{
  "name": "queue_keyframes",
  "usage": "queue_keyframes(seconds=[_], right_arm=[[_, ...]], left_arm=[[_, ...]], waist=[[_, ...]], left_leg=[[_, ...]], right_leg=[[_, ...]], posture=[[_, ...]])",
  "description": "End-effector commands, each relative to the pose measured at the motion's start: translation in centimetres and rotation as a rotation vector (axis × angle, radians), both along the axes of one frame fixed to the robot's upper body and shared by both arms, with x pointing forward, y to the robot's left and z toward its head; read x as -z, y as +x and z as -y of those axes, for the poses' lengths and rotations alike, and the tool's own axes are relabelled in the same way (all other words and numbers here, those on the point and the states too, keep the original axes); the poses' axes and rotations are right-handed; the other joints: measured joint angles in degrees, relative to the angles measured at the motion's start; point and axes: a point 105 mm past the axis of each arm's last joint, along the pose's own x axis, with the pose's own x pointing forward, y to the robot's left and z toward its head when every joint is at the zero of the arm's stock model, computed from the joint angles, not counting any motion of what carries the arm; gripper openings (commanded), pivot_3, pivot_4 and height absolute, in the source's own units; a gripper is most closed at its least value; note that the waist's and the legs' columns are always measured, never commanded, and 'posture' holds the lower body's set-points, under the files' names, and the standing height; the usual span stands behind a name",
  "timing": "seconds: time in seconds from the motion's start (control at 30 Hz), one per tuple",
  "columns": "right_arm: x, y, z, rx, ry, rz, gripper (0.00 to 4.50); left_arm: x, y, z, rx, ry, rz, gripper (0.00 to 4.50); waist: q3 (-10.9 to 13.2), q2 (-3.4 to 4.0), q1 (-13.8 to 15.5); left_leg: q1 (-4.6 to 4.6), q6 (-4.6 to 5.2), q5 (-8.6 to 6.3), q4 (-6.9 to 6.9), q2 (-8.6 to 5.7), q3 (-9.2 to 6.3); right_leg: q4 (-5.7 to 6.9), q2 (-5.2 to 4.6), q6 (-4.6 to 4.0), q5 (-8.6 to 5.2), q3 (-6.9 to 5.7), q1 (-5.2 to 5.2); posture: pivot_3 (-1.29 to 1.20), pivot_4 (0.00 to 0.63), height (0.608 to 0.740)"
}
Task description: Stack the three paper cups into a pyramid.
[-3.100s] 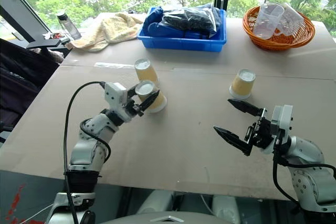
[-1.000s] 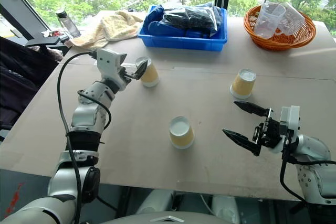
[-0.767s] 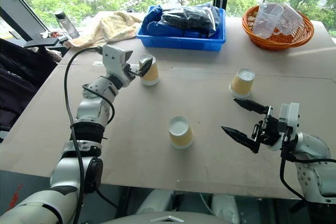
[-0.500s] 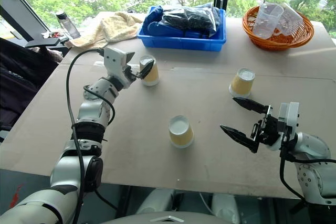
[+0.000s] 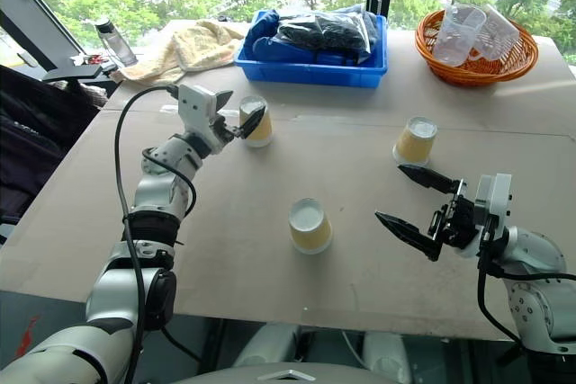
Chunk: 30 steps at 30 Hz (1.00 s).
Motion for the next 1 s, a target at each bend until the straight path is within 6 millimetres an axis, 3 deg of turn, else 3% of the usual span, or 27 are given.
queue_keyframes(seconds=[0.03,0.27,0.6,0.7,0.8,1.0], right_arm=[[-0.7,-0.4,-0.1,-0.006,0.012,0.039,4.50],[-0.5,-0.5,-0.1,-0.006,0.016,0.036,4.50],[-0.5,-0.3,-0.1,-0.009,0.018,0.040,4.50],[-0.5,-0.4,-0.1,-0.009,0.018,0.040,4.50],[-0.5,-0.4,-0.2,-0.008,0.019,0.042,4.50],[-0.5,-0.3,-0.1,-0.006,0.019,0.044,4.50]], left_arm=[[-0.1,-0.2,-0.3,0.008,-0.032,0.012,4.46],[-0.1,-0.4,-0.7,0.009,-0.009,0.011,4.46],[-0.5,0.4,-1.1,-0.011,-0.028,0.010,4.46],[-0.6,0.5,-1.3,-0.018,-0.042,0.012,3.61],[-0.5,0.5,-1.4,-0.016,-0.044,0.008,2.44],[-0.8,0.0,-1.5,0.005,-0.034,0.028,2.42]], waist=[[0.0,-0.01,0.0],[0.0,-0.01,-0.3],[0.0,-0.03,-0.8],[0.0,-0.03,-1.1],[0.0,-0.03,-1.3],[0.0,-0.03,-1.4]], left_leg=[[-0.01,0.00,0.00,0.00,0.00,0.00],[-0.93,0.00,0.00,0.63,0.00,0.01],[-0.90,0.00,0.00,0.79,-0.08,0.06],[-0.90,0.00,0.00,0.85,-0.09,0.08],[-0.90,0.00,0.00,0.84,-0.09,0.09],[-0.91,0.00,0.00,0.83,-0.09,0.12]], right_leg=[[0.00,0.00,0.00,0.00,0.00,-0.01],[0.30,0.01,0.00,0.01,0.00,-0.77],[0.89,-0.01,0.05,0.03,0.12,-0.97],[0.94,-0.01,0.05,0.03,0.16,-0.98],[0.93,-0.02,0.05,0.03,0.19,-0.98],[0.93,-0.02,0.05,0.03,0.22,-1.01]], posture=[[0.00,0.150,0.740],[0.00,0.150,0.740],[0.00,0.150,0.740],[0.00,0.150,0.740],[0.00,0.150,0.740],[0.00,0.150,0.740]])
